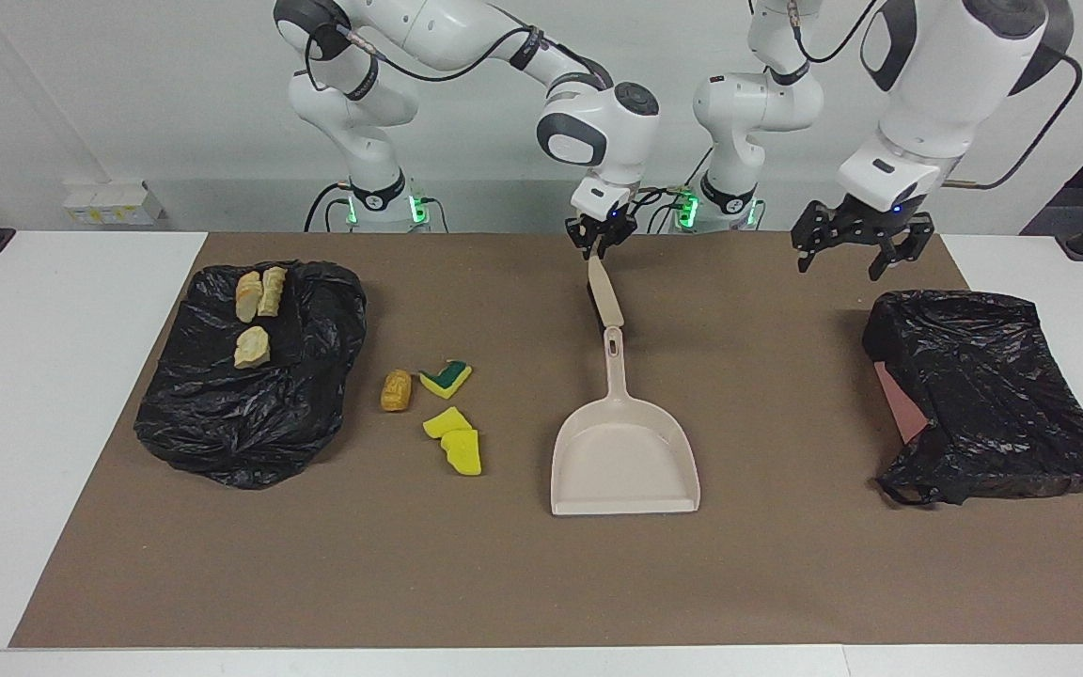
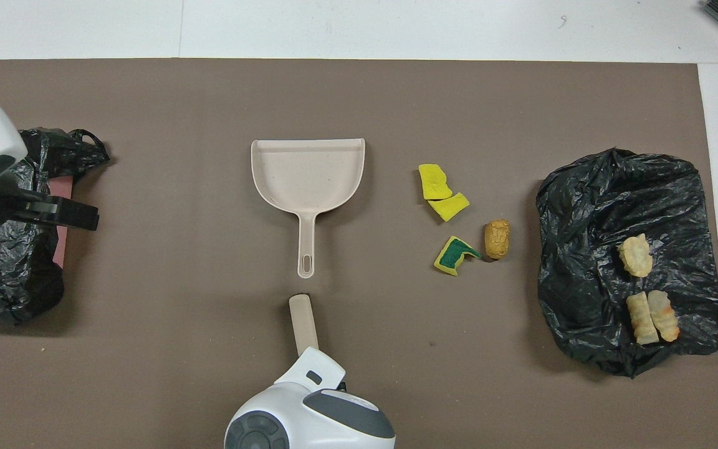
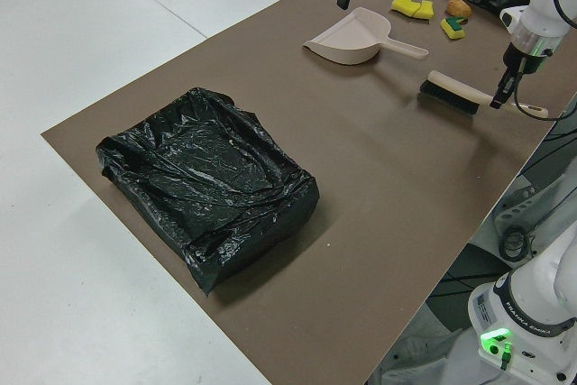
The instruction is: Sweep and dump trash in bin
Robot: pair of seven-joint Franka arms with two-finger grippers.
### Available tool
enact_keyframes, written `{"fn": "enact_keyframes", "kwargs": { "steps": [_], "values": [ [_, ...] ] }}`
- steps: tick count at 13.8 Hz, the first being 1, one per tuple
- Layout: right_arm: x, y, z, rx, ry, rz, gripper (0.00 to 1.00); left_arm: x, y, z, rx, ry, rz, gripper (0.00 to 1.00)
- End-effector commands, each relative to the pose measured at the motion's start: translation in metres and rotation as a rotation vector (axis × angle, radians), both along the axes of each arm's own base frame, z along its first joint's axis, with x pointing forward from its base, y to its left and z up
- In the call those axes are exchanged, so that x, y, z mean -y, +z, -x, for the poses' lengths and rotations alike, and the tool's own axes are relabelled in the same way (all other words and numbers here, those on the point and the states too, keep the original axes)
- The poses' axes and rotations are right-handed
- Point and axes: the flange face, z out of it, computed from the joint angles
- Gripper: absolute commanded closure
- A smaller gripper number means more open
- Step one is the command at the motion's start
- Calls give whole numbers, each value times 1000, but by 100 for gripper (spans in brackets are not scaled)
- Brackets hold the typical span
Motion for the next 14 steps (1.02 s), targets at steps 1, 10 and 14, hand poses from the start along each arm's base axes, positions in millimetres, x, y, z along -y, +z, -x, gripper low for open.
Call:
{"fn": "enact_keyframes", "kwargs": {
  "steps": [1, 10, 14],
  "values": [
    [18, 28, 0, -4, -64, 79, 100, 7, -14, 5, 29, 26, -8, 0],
    [220, 95, -110, -98, -150, 135, 100, 126, -98, 2, 40, 71, 16, 0],
    [319, 66, -172, -92, -97, 86, 100, 186, -146, 2, 59, 116, 38, 0]
  ]
}}
